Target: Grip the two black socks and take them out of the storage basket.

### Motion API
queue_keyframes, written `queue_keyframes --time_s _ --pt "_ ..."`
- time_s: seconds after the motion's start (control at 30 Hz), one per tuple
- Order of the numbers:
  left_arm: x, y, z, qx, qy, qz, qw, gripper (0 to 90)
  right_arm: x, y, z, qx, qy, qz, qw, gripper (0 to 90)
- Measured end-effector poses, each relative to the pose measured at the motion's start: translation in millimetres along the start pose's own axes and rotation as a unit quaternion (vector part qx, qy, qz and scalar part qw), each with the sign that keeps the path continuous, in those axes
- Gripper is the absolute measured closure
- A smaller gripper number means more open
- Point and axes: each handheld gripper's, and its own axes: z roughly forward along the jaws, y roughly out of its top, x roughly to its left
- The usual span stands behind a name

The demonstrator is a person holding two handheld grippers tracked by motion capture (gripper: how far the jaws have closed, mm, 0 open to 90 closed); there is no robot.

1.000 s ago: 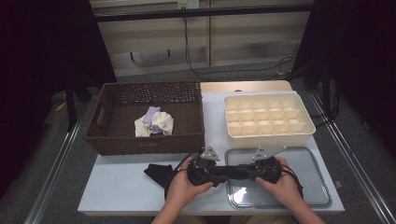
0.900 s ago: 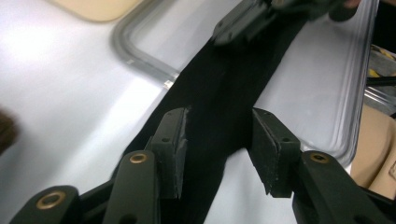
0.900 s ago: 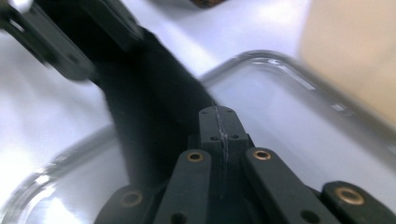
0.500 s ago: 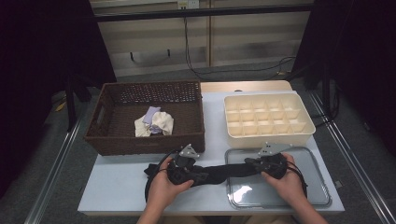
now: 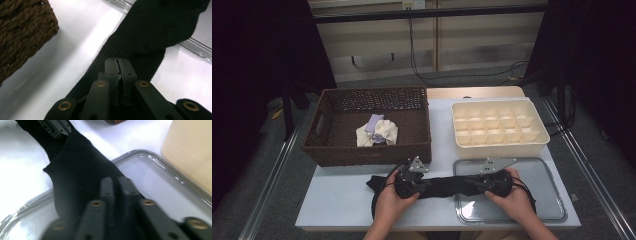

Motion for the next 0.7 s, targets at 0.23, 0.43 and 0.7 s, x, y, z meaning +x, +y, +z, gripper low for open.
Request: queue_keyframes --time_s 0.23,0.43,0.7 --pt "3.7 -2.4 -13.1 -0.022 0.015 -0.031 0.9992 65.9 -7.5 -5.2 -6.8 -0.004 -0.011 0.019 0.9998 90.0" --pt "15.4 -11.3 -27.4 -0.015 0.034 -0.059 0.9975 66.0 -9.5 -8.1 -10.1 -0.006 -0.017 0.022 0.9996 90.0" --pt "17.1 -17.0 -22.1 0.004 0.046 -0.05 0.9977 68.7 -11.8 -6.1 -9.2 -0.007 -0.019 0.019 0.9996 90.0"
